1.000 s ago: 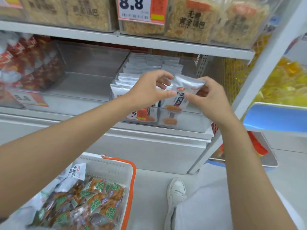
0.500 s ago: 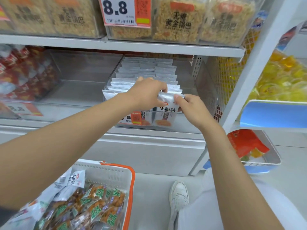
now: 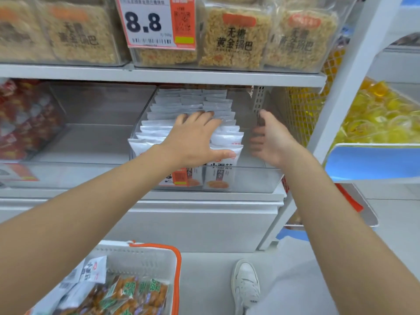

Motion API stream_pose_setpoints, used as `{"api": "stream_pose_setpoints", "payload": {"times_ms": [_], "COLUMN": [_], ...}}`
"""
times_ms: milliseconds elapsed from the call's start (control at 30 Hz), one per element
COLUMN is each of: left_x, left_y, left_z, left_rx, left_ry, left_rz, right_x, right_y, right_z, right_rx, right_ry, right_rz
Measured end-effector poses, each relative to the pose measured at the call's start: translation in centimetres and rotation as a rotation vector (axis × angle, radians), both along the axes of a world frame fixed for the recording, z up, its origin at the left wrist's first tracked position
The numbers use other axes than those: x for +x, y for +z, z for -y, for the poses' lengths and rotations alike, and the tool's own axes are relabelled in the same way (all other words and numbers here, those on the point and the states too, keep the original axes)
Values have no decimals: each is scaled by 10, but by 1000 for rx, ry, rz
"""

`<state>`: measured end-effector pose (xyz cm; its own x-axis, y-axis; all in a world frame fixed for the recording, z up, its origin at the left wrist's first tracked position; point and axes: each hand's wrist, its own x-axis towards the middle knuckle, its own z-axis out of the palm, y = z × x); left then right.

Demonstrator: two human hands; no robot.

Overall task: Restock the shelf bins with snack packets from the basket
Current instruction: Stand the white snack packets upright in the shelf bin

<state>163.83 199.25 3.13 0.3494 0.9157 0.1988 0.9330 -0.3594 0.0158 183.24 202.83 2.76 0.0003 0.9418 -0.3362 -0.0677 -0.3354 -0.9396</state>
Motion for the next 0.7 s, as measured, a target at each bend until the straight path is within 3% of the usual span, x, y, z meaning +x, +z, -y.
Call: {"api": "stream_pose_setpoints", "payload": {"times_ms": [167, 500, 700], "left_x": [-6, -16, -15], "left_y": [-3, 0, 2], "left_z": [-9, -12, -11], "left_rx": [-149, -189, -191], "left_ry": [64, 20, 10], "left_rz": [-64, -73, -97], "right_x": [-21, -57, -16], "right_y": [-33, -33, -3], "right_z": [-45, -34, -12], "right_rx": [-302, -266, -320], "right_ry": [244, 256, 631], "right_rz": [-78, -163, 219]}}
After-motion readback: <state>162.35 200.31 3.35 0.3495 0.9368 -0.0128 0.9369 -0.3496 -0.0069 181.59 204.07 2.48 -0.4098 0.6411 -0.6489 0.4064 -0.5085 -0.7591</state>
